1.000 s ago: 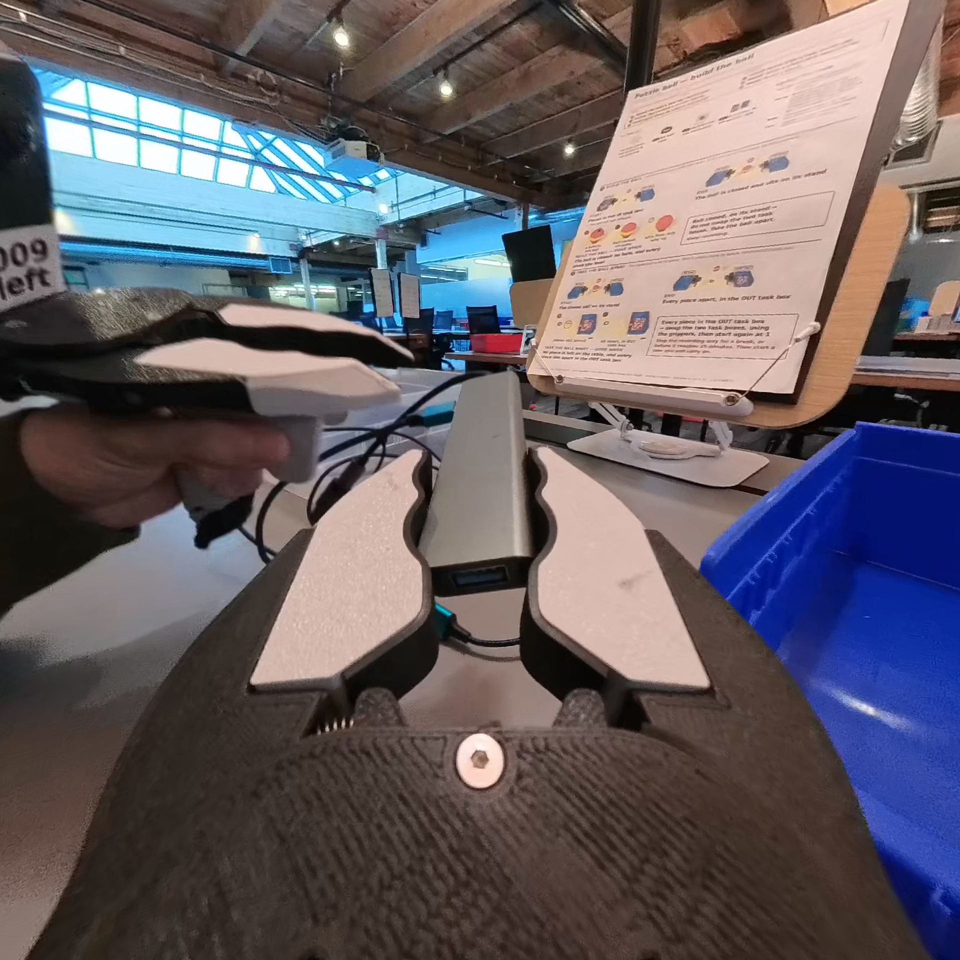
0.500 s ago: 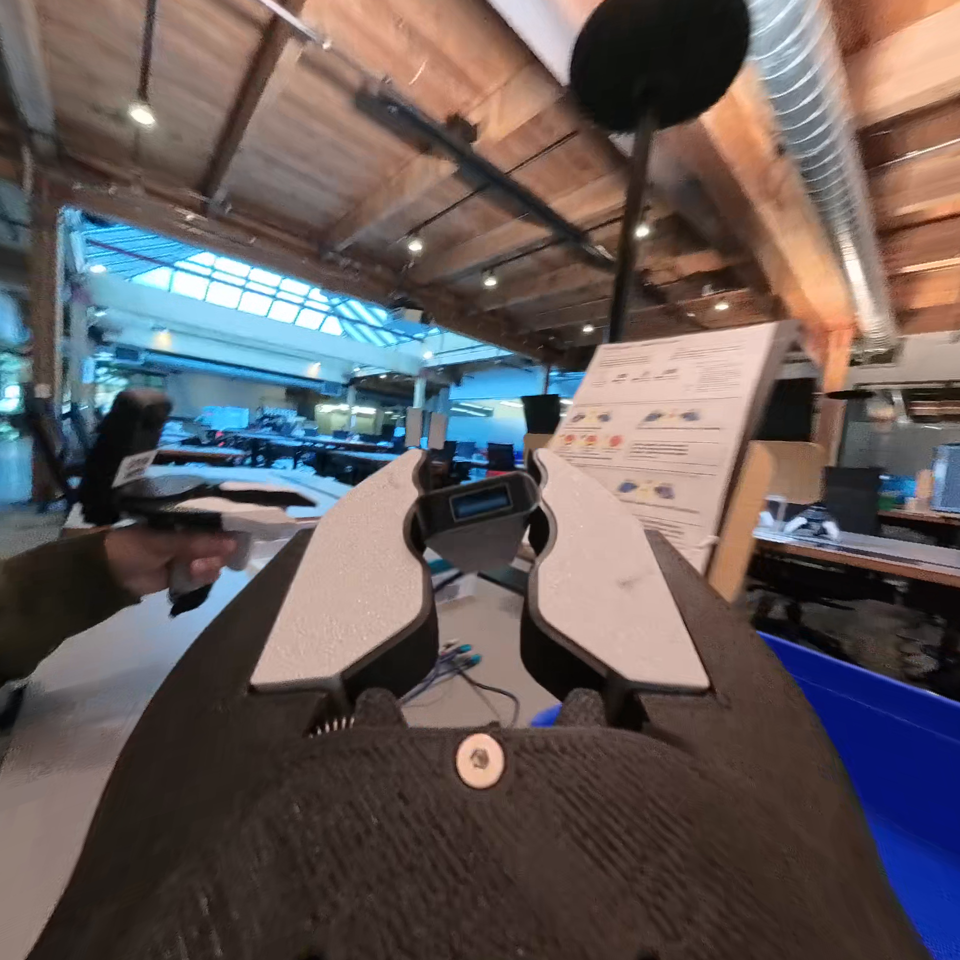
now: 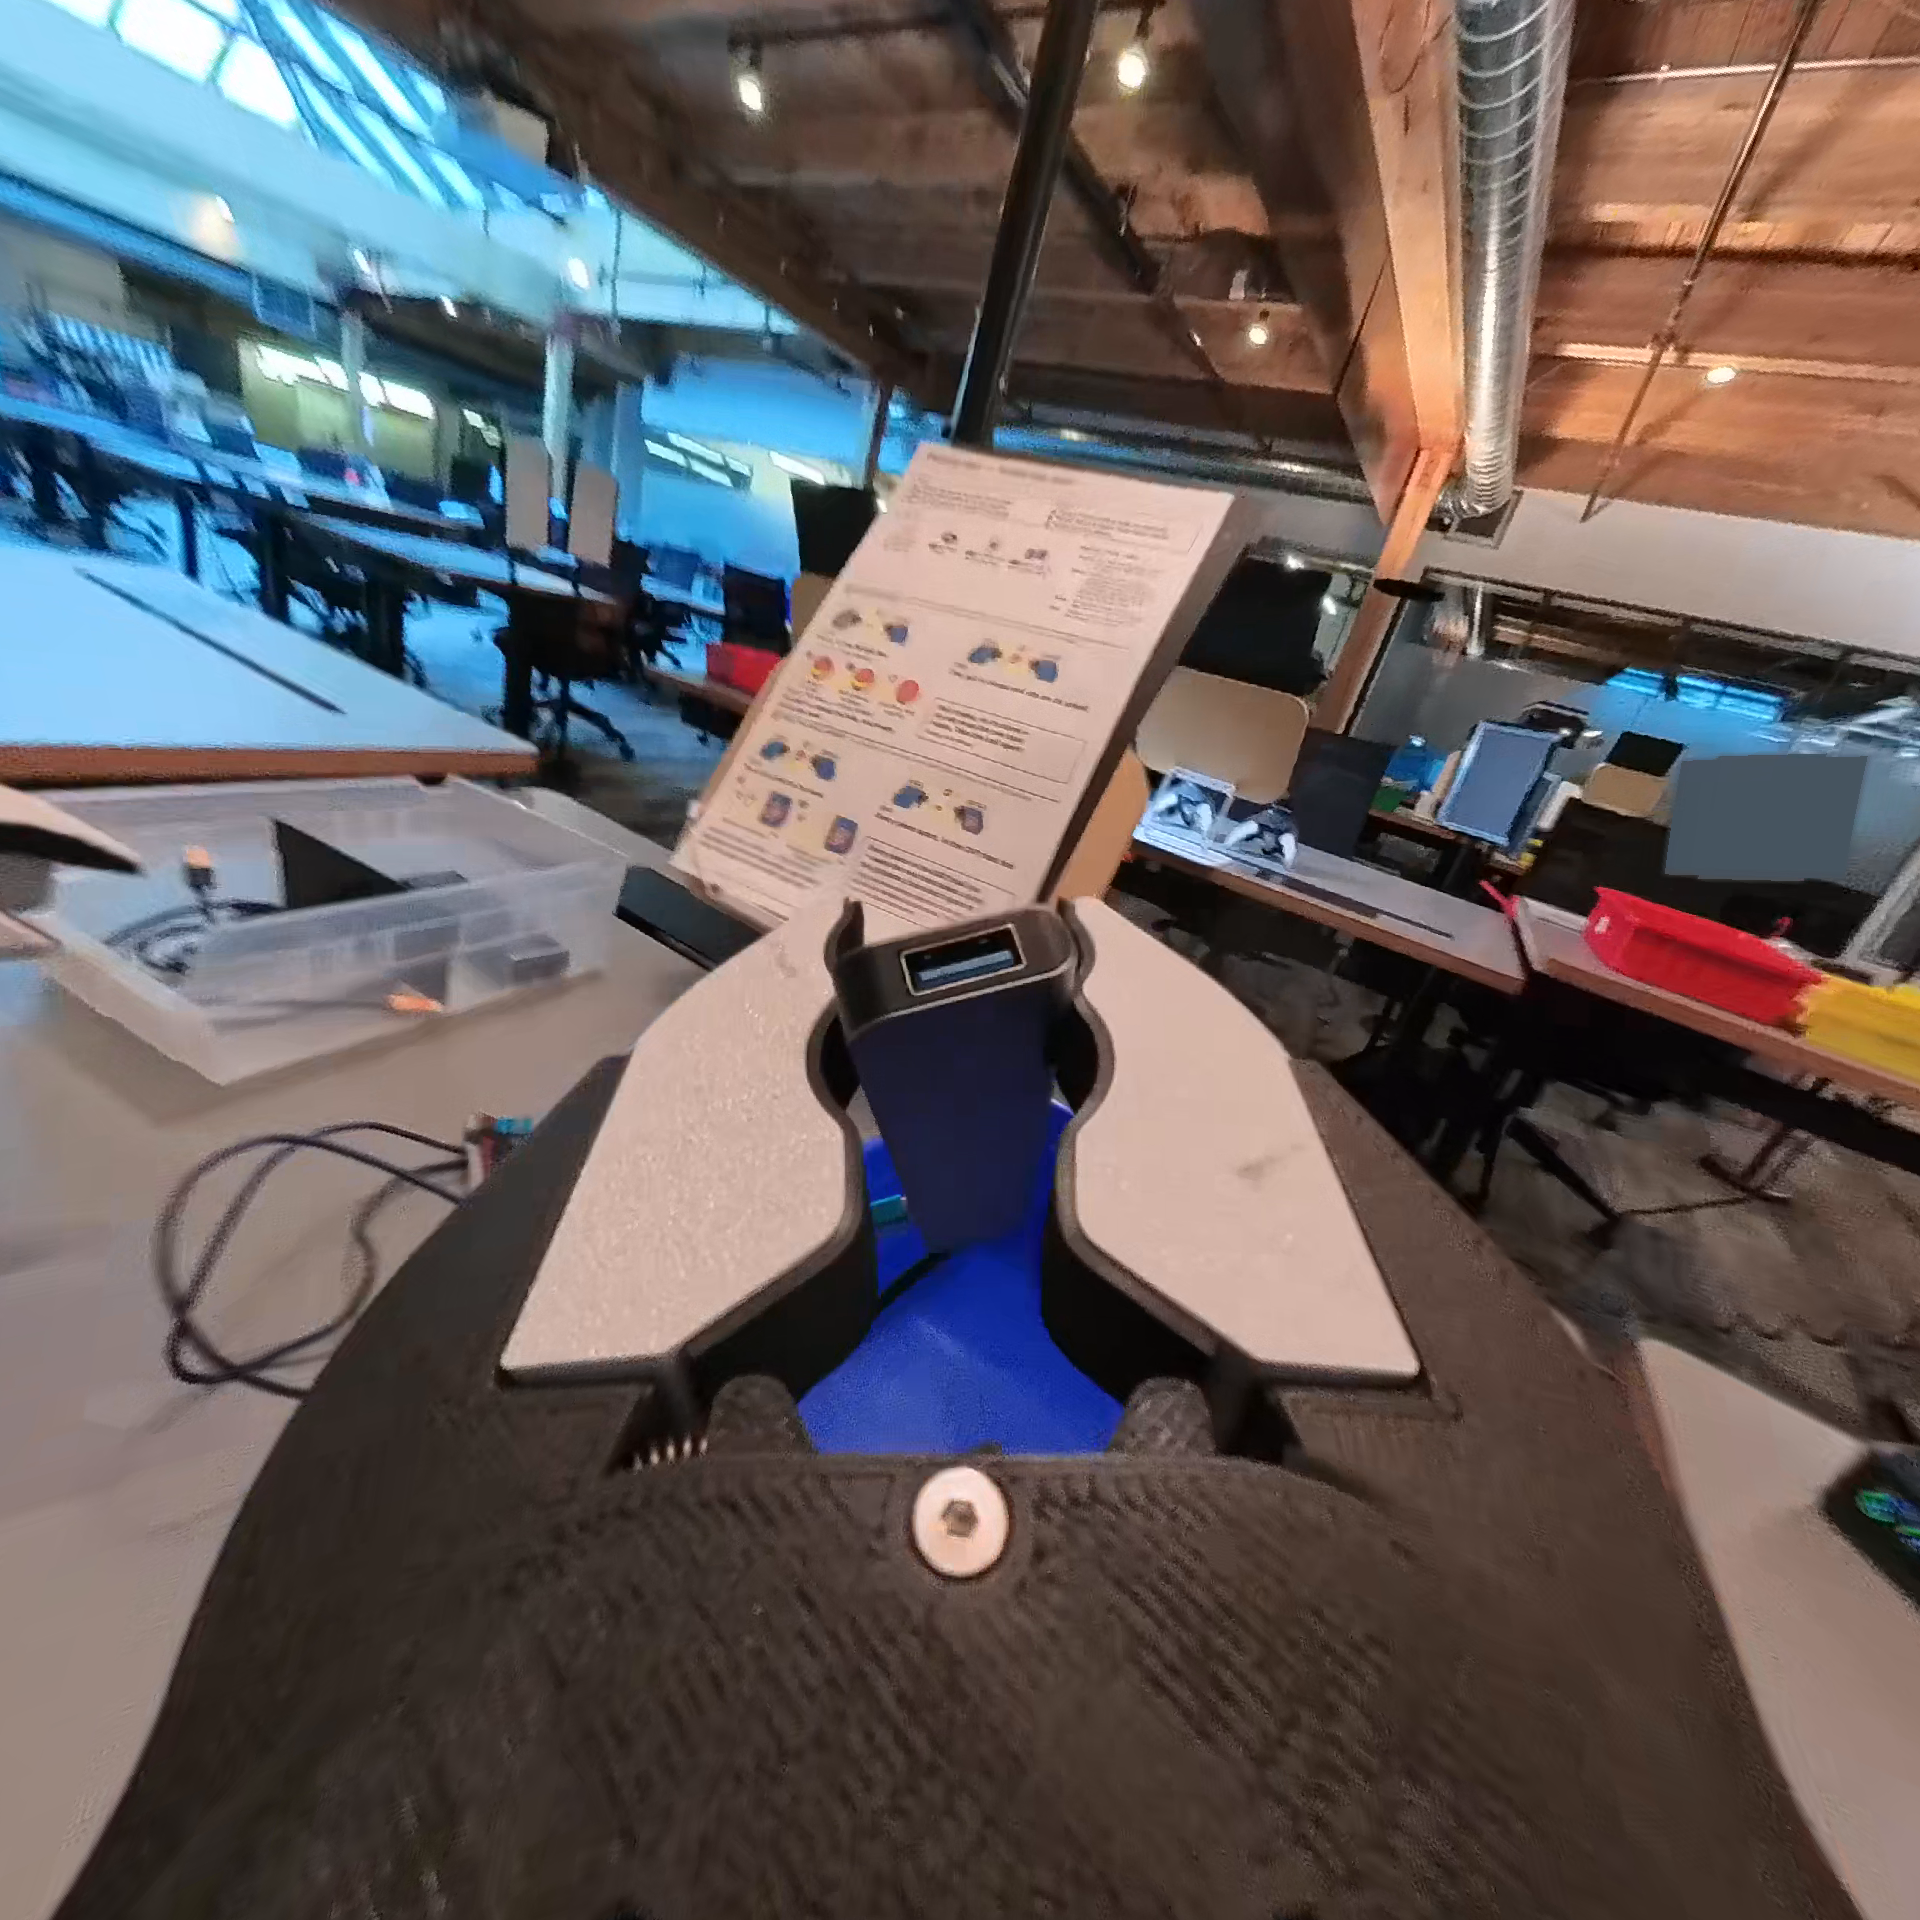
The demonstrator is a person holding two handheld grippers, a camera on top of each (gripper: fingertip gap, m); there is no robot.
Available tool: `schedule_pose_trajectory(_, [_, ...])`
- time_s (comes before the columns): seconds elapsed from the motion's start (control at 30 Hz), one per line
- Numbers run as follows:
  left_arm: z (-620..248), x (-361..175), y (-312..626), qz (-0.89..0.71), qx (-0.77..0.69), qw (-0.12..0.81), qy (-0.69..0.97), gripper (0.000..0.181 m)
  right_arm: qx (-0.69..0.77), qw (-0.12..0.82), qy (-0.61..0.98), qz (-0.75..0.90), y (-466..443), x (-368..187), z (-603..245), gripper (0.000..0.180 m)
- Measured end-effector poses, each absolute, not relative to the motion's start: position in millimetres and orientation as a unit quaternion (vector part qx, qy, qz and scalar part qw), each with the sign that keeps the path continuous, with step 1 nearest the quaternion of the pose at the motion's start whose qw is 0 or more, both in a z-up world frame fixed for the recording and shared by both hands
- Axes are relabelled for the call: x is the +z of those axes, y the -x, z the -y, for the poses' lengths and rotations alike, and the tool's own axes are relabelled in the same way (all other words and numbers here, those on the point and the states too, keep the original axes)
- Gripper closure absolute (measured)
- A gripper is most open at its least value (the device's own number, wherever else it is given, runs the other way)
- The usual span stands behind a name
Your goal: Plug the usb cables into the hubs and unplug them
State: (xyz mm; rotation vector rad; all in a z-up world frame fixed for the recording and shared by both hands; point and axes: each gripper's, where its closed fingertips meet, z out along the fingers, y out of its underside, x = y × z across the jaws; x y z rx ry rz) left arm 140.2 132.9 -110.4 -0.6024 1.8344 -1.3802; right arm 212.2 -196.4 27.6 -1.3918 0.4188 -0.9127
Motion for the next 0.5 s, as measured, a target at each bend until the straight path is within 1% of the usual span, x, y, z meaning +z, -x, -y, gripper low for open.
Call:
schedule_pose_trajectory(0.07, [-133,-109,-140,-0.714,-0.544,0.371,0.236,0.138,-0.406,0.638,0.627,-0.187,-229,30,200,0.144])
schedule_pose_trajectory(0.13, [-131,-110,-138,-0.714,-0.554,0.358,0.236,0.139,-0.381,0.652,0.627,-0.190,-244,25,198,0.144])
schedule_pose_trajectory(0.27, [-131,-120,-140,-0.728,-0.537,0.353,0.238,0.139,-0.359,0.644,0.648,-0.190,-276,-6,184,0.144])
schedule_pose_trajectory(0.37, [-131,-125,-140,-0.734,-0.533,0.346,0.239,0.139,-0.366,0.616,0.665,-0.210,-304,-29,177,0.144])
schedule_pose_trajectory(0.5, [-132,-127,-141,-0.732,-0.537,0.341,0.245,0.140,-0.368,0.532,0.721,-0.248,-343,-65,176,0.144])
